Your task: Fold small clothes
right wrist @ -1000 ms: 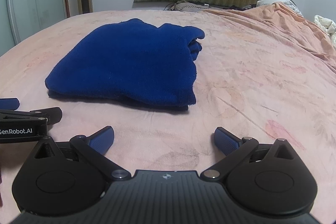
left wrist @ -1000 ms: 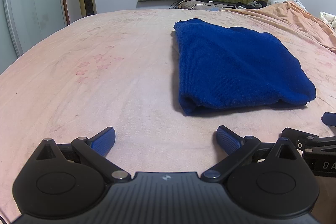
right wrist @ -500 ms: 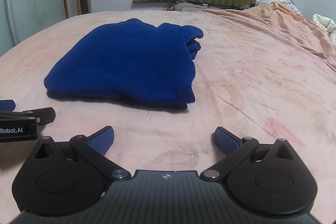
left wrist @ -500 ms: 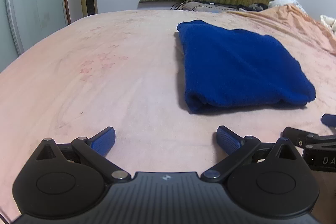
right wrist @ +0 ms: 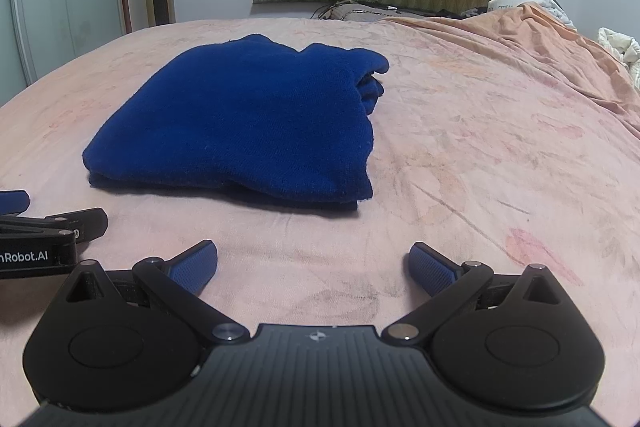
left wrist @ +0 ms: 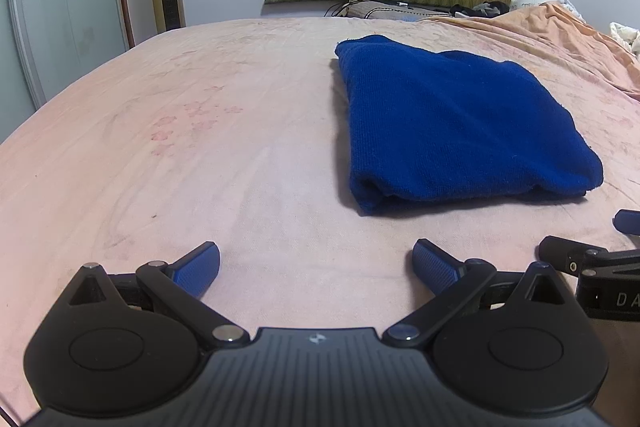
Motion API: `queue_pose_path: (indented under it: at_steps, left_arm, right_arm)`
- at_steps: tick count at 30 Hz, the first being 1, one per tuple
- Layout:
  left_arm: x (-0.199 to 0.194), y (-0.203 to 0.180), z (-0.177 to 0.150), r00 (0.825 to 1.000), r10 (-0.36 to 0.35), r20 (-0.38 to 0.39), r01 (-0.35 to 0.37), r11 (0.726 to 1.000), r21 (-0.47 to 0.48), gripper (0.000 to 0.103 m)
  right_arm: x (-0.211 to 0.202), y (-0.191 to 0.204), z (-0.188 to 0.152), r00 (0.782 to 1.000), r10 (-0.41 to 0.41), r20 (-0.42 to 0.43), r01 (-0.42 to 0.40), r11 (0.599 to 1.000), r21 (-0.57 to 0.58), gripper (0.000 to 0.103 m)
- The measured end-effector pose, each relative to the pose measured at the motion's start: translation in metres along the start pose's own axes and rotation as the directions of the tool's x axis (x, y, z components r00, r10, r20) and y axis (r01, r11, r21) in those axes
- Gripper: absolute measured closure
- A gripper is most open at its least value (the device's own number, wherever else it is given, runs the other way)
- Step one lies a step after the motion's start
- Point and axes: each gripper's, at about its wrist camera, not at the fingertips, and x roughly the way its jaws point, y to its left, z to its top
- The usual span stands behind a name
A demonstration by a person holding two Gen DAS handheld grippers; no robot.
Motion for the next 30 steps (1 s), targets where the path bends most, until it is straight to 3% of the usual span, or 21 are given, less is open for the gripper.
queue_pose_path:
  at_steps: [30]
  left_arm:
    - [0.0005,0.0004,0.0001,1.000,0.000,0.000,0.000,1.000,0.000,0.000]
  right_arm:
    - [0.0021,-0.0010,0.0018,1.000,0.008,0.000,-0.008,1.000,-0.001,0.000]
